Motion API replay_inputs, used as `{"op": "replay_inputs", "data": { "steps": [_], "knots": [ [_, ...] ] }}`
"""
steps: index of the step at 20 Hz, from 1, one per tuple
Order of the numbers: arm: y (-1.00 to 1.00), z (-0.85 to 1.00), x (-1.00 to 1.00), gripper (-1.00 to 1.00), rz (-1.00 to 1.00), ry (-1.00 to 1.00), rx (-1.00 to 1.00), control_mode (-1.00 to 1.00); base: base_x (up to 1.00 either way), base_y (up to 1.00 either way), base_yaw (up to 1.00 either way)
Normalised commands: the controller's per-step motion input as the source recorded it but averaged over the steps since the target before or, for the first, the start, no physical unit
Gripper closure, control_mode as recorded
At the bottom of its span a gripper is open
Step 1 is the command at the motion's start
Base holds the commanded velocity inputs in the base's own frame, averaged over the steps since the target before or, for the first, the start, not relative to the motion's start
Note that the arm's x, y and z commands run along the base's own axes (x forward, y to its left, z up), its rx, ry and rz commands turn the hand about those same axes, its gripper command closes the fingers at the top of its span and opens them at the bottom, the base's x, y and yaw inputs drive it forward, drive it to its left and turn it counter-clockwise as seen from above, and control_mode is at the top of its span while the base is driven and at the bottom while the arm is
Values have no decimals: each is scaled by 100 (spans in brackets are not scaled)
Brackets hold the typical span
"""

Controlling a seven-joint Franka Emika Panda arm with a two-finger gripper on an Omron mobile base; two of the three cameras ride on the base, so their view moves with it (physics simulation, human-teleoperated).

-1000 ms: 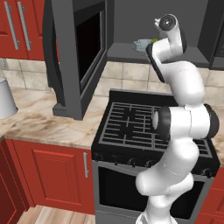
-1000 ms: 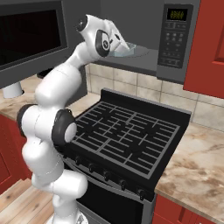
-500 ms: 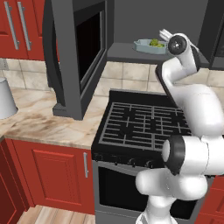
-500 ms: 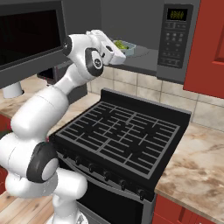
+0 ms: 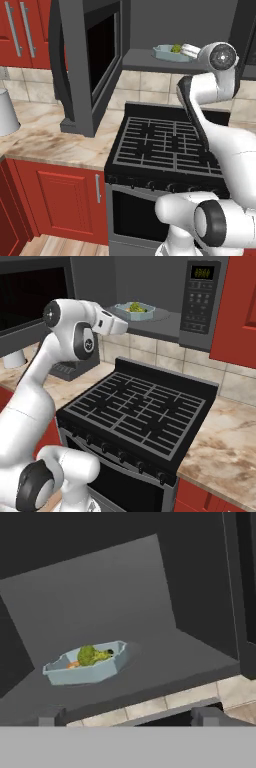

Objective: Place the tupperware containing the shrimp and broccoli meal in the microwave. Close the microwave door and press the start button to reheat the meal.

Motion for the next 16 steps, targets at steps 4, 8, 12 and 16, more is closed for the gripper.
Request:
{"op": "replay_inputs", "data": {
  "steps": [4, 8, 12, 16],
  "knots": [
    [40, 13, -100, -100, 24, 23, -38, -100, 0, 0, 0],
    [41, 0, -100, -100, 31, 12, -52, -100, 0, 0, 0],
    [46, 0, -99, -100, 34, 2, -52, -100, 0, 0, 0],
    [38, 3, -86, -100, 33, 0, -49, -100, 0, 0, 0]
  ]
}}
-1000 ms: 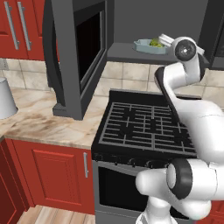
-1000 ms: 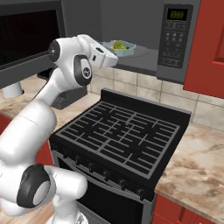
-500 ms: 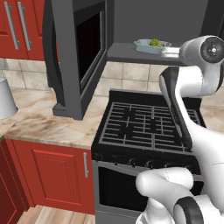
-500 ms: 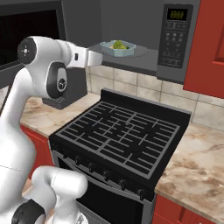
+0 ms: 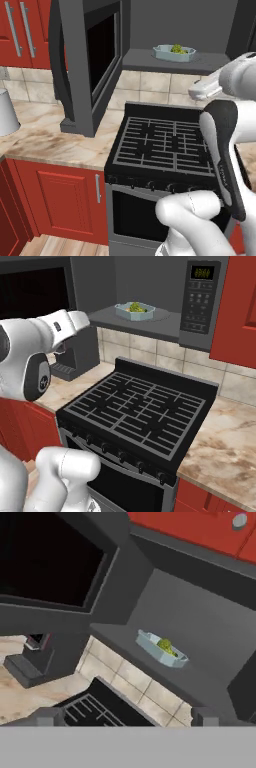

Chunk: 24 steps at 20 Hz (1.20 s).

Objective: Place the tupperware containing the shrimp and broccoli meal in the microwave. Close the microwave door and press the start button to reheat the meal.

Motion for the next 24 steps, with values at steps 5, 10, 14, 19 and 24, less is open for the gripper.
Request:
{"op": "replay_inputs", "data": {
  "steps": [5, 10, 14, 19, 24],
  "knots": [
    [55, 20, -61, -100, 26, 0, -44, -100, 0, 0, 0],
    [80, 20, -53, -100, 18, 6, -46, -100, 0, 0, 0],
    [91, 8, -51, -100, 12, 14, -51, -100, 0, 0, 0],
    [84, 0, -42, -100, 7, 9, -52, -100, 0, 0, 0],
    [66, -10, -46, -100, 6, -14, -39, -100, 0, 0, 0]
  ]
}}
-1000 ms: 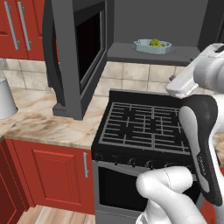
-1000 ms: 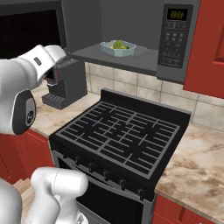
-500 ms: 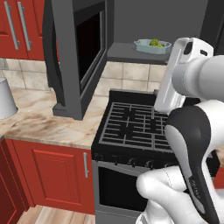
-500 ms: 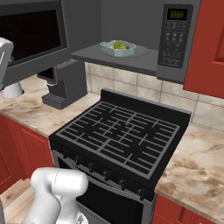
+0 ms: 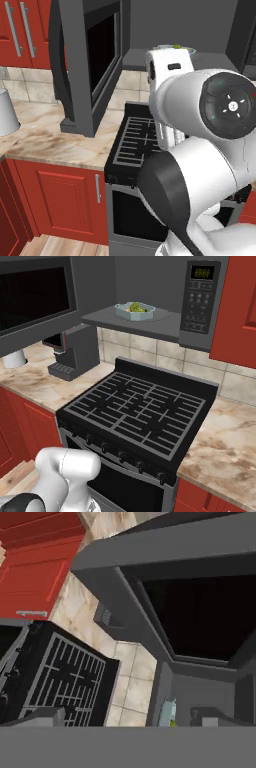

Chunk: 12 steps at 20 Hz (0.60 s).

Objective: Place the tupperware containing the shrimp and broccoli meal in the microwave. Close the microwave door and press the start button to reheat the meal.

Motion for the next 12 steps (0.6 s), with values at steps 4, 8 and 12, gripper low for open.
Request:
{"op": "replay_inputs", "data": {
  "steps": [4, 8, 12],
  "knots": [
    [61, -43, -44, -100, 6, -42, -31, -100, 0, 0, 0],
    [58, -50, -11, -100, 4, -42, -28, -100, 0, 0, 0],
    [46, -47, 19, -100, 0, -30, -20, -100, 0, 0, 0]
  ]
}}
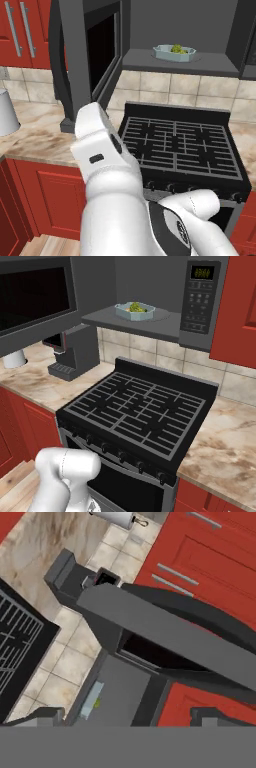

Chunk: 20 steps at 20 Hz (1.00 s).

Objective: Place the tupperware containing the shrimp and broccoli meal in the microwave. Close the microwave door and press the start button to reheat the meal.

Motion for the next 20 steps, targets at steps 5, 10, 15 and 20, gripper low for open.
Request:
{"op": "replay_inputs", "data": {
  "steps": [5, 10, 15, 20],
  "knots": [
    [63, -25, 44, -100, -1, -16, -15, -100, 0, 0, 0],
    [82, -13, 39, -100, -9, -9, -7, -100, 0, 0, 0],
    [82, -1, 13, -100, -12, -7, 0, -100, 0, 0, 0],
    [63, -1, 18, -100, -12, -1, 0, -100, 0, 0, 0]
  ]
}}
